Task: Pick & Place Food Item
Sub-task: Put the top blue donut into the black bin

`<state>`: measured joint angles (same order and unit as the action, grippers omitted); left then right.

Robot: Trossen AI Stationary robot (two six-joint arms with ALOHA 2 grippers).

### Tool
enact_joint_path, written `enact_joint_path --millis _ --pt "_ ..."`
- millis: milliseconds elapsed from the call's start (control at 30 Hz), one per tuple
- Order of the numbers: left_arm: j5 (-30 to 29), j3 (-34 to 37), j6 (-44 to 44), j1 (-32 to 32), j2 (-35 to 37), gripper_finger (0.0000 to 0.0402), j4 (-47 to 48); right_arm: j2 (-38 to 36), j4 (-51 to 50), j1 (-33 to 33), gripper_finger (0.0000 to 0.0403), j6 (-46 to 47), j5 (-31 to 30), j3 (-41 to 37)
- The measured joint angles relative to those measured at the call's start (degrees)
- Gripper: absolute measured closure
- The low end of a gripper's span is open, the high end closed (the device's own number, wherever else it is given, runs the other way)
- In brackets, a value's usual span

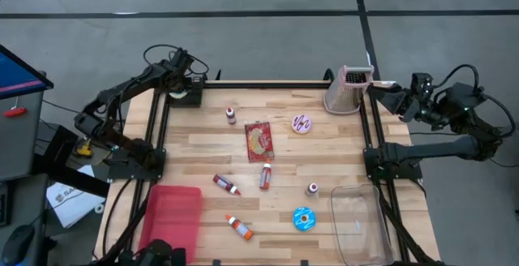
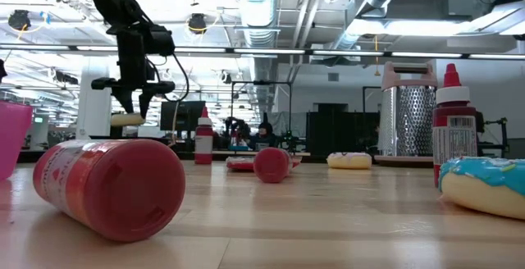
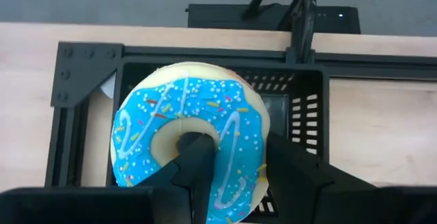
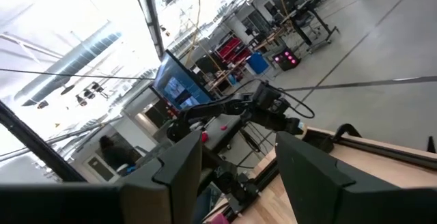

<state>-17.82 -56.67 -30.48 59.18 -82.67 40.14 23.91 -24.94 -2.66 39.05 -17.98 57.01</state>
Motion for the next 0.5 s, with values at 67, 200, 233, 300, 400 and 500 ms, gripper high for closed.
enact_joint_path --millis 67,200,233,300,400,500 --pt "-0.04 0.01 -1.22 0.00 0.00 0.0282 -0.06 0.18 0.53 0.00 0.0223 -0.02 0.33 0.02" --pt "-0.22 0.01 -4.37 -0.21 -0.52 0.0282 0.32 0.16 0.67 0.00 0.0223 -0.03 0.69 0.02" --pt "-0.29 0.01 -5.00 -0.44 -0.83 0.0282 0.87 0.18 0.63 0.00 0.0223 -0.02 0.96 0.02" --pt "-1.05 0.08 -6.98 -0.99 -1.37 0.0282 1.33 0.18 0.65 0.00 0.0223 -0.02 1.45 0.02" --pt "-2.37 0.08 -9.28 -1.46 -2.28 0.0282 1.34 0.18 0.66 0.00 0.0223 -0.03 1.60 0.02" --pt "-2.75 0.08 -11.67 -1.55 -3.29 0.0282 0.81 0.18 0.65 0.00 0.0223 -0.14 1.65 0.02"
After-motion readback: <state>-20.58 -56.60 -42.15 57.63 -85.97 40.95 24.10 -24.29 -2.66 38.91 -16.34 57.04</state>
